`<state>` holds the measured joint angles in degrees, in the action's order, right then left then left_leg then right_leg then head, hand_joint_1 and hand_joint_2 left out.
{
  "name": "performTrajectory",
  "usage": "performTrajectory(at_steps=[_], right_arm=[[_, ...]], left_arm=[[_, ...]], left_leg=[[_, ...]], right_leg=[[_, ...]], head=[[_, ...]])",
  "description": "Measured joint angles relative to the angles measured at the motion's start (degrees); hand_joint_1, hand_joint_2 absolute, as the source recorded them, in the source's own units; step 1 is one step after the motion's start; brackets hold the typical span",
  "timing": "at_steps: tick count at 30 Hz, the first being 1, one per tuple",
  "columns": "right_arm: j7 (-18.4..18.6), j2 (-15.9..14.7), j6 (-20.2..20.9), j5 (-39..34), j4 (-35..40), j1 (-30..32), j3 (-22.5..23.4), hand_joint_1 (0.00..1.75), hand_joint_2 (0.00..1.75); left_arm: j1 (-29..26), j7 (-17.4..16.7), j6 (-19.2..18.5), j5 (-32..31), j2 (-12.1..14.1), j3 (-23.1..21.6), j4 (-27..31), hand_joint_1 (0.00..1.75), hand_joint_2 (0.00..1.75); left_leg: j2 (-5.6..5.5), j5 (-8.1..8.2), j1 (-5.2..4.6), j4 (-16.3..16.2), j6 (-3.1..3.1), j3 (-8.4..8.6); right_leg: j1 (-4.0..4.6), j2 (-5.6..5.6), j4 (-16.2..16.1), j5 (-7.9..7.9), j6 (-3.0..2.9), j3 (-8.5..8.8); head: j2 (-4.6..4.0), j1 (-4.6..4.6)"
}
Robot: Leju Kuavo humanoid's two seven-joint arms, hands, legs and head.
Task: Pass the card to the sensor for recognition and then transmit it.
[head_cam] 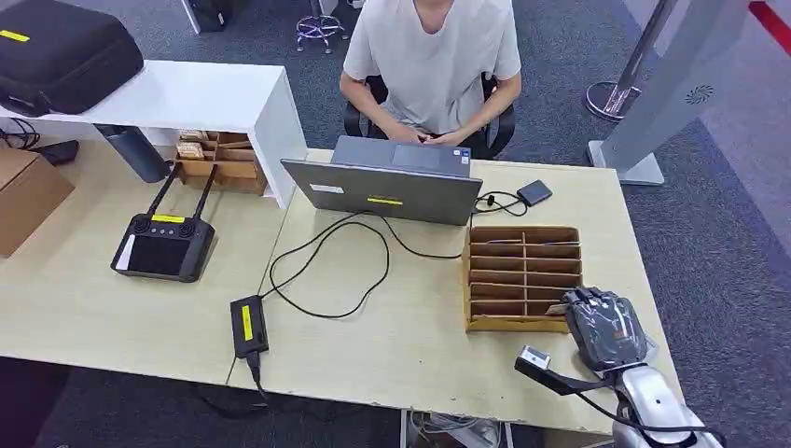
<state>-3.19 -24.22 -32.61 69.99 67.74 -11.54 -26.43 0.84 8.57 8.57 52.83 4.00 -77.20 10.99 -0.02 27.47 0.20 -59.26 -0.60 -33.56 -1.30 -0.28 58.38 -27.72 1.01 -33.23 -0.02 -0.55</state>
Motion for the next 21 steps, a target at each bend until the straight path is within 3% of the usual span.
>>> performTrajectory(at_steps=[21], right_arm=[[-0.13, -0.02, -0.5, 0.07, 0.72, 0.5, 0.5, 1.75, 1.75]], left_arm=[[-0.1, 0.37, 1.03, -0.26, 0.07, 0.0, 0.0, 0.0, 1.75]], left_leg=[[0.0, 0.0, 0.0, 0.0, 0.0, -0.01]], right_leg=[[0.0, 0.01, 0.0, 0.0, 0.0, -0.01]], head=[[0.0, 0.0]])
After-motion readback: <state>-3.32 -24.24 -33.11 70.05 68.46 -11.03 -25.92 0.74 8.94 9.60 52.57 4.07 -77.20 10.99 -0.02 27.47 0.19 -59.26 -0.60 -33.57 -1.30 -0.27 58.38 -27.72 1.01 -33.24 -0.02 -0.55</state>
